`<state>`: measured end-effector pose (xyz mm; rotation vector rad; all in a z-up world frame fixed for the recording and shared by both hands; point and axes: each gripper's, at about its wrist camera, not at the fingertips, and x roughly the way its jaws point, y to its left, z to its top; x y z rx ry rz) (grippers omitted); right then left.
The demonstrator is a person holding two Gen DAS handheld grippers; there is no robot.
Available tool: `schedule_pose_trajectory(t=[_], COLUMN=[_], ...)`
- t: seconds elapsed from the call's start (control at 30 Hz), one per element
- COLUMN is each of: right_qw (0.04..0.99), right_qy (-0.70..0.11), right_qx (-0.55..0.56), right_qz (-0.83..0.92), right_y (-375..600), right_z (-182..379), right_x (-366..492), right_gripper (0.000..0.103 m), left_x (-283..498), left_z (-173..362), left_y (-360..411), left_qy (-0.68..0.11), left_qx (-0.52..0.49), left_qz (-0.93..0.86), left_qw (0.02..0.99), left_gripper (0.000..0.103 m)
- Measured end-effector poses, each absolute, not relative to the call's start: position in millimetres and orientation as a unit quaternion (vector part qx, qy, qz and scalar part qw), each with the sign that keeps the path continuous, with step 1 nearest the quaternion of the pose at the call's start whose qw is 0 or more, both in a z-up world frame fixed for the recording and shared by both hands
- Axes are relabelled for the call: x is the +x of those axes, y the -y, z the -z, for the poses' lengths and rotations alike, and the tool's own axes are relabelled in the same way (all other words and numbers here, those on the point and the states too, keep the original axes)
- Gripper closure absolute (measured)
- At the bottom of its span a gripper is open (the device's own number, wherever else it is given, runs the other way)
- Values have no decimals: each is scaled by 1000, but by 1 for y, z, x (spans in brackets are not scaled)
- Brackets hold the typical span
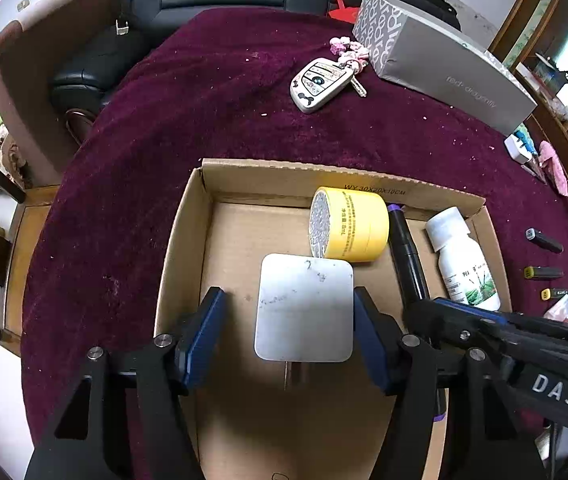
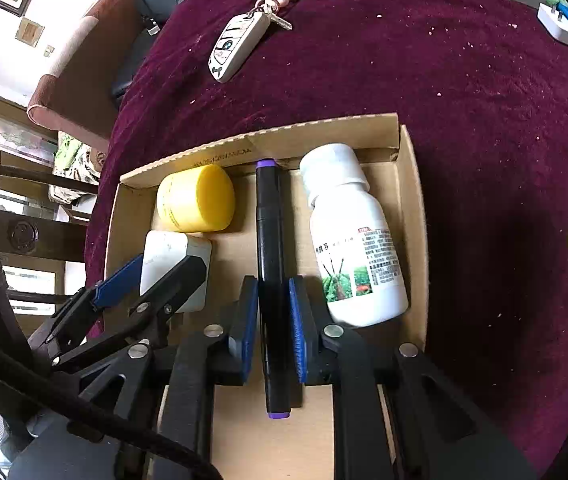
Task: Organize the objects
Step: 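Lower plug and marker into the box and open both tools, then grasp the green-capped black marker with the left tool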
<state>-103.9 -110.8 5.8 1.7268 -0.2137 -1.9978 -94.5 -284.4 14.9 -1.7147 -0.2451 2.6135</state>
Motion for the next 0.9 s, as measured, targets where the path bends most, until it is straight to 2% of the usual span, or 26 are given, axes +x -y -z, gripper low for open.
schedule_pose_trajectory(t=[0.1,0.17,0.23,0.4,0.47,0.53,0.6,0.67,0.77,0.9], right_qw=[243,247,254,275,279,285,287,288,280,249], right_qy=[77,82,87,95,104,116,130,137,129,100], right_qx=[625,615,602,570,555,548,544,535,507,443], right_qz=[738,744,752,768,777,778,777,782,805,855], right_y=[108,103,97,76,60,48,33,16,-7,-47], right_z=[-14,-24,-39,-76,-91,-101,-109,-119,-137,-173], right_x=[-103,-101,-98,-86,-79,-74,-71,-66,-60,-41], right_gripper=[87,72,63,57,52,50,50,50,50,50], left_x=[-93,-91,-86,-72,-66,-57,-49,-40,-26,12], left_z=[-17,-23,-35,-70,-81,-91,-99,-109,-138,-199], left_y=[290,292,294,282,272,258,238,216,186,138], left_qy=[104,114,116,101,116,153,169,165,128,-19], left_qx=[-553,-552,-546,-529,-527,-521,-523,-514,-467,-338], left_qz=[-827,-826,-830,-842,-838,-827,-813,-814,-851,-934], left_qw=[8,8,9,33,78,142,192,216,202,113], left_gripper=[38,38,38,38,32,20,15,15,14,14])
